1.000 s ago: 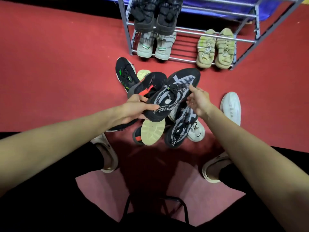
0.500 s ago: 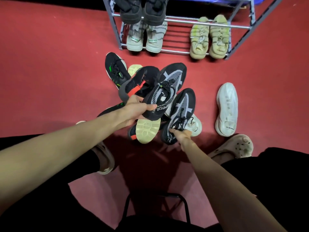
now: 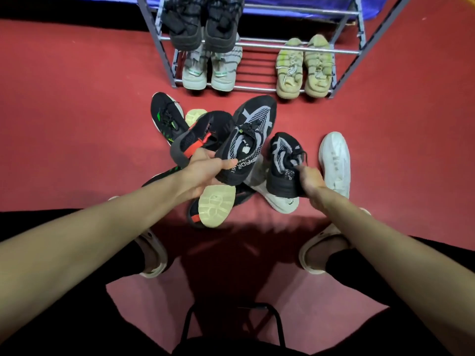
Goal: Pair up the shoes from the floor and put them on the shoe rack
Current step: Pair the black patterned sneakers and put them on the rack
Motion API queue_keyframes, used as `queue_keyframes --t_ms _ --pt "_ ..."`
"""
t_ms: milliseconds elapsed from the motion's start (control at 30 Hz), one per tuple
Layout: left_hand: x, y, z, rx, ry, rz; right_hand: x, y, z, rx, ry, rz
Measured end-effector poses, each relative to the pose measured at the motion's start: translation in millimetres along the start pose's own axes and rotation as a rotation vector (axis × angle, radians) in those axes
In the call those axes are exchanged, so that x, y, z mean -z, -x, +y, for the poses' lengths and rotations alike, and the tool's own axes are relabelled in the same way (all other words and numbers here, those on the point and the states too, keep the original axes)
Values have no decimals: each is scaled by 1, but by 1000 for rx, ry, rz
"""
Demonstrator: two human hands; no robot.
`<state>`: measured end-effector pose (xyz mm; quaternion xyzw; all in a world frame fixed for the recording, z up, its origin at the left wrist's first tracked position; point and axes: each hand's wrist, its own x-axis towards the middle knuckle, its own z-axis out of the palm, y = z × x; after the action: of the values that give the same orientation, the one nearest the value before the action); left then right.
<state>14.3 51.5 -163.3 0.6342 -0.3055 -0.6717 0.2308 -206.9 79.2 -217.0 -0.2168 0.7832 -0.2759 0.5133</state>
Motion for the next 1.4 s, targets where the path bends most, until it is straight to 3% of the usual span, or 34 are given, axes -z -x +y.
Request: queue_keyframes --t_ms 267,533,833,1067,1400 --pt "-17 -2 65 -123 -4 -49 61 -13 -65 249 59 171" --pt "-58 -47 135 -234 48 -8 80 -54 -133 362 -67 176" --pt "-112 -138 176 -243 132 -33 82 -149 -206 419 25 333" --pt "-123 -192 190 -275 159 -20 91 -222 -246 384 32 354" --pt "-147 -228 202 -346 155 -28 94 -254 -257 430 -24 320"
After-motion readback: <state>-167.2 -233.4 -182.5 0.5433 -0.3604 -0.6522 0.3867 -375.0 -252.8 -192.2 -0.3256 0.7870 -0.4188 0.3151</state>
